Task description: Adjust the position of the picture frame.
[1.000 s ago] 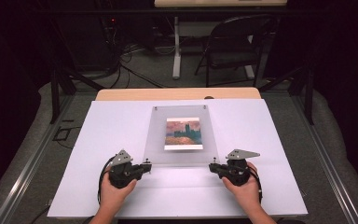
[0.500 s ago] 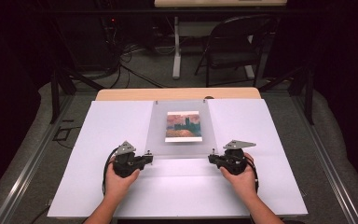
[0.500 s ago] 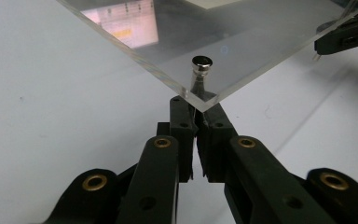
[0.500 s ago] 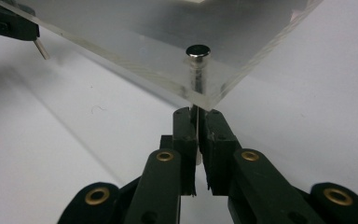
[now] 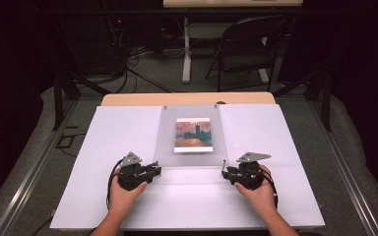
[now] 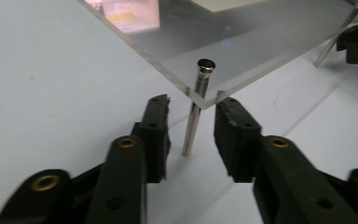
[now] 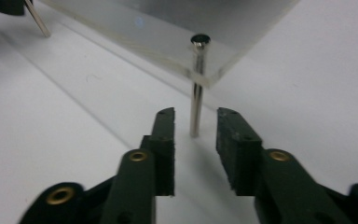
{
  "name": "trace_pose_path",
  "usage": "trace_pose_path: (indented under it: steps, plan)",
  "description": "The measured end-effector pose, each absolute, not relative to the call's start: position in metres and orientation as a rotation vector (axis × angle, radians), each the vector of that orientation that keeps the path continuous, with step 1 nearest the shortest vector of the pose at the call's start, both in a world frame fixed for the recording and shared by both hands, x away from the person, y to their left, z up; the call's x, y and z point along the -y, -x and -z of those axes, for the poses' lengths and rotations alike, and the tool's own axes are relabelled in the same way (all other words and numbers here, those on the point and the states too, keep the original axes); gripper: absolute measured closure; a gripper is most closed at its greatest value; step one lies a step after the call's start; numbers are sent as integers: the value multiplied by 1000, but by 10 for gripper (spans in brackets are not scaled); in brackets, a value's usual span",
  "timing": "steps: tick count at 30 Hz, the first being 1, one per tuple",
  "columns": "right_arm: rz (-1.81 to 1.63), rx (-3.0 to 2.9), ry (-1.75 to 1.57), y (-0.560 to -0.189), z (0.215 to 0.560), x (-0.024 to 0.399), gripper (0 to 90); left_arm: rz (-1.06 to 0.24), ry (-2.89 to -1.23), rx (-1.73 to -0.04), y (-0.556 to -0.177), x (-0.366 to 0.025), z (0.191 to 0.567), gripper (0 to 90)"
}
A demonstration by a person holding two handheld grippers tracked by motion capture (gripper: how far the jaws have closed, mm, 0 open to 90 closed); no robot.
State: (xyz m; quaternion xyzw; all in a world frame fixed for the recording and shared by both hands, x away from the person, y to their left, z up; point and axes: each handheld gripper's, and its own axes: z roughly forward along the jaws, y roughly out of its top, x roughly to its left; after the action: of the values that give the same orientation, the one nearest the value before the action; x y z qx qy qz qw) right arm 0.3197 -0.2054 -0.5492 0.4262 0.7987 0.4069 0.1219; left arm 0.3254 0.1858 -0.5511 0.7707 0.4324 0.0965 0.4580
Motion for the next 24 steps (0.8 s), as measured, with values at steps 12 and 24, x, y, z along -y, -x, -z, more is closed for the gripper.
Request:
trace_pose_path:
  steps: [12, 24]
  plan:
    - [-1162, -2225, -1244, -294, 533, 230, 490, -340, -1894, -1057, -308, -198, 539, 422]
    - [-1156, -2188, -1180, -291, 527, 234, 514, -369, -1894, -1026, -308, -211, 532, 462]
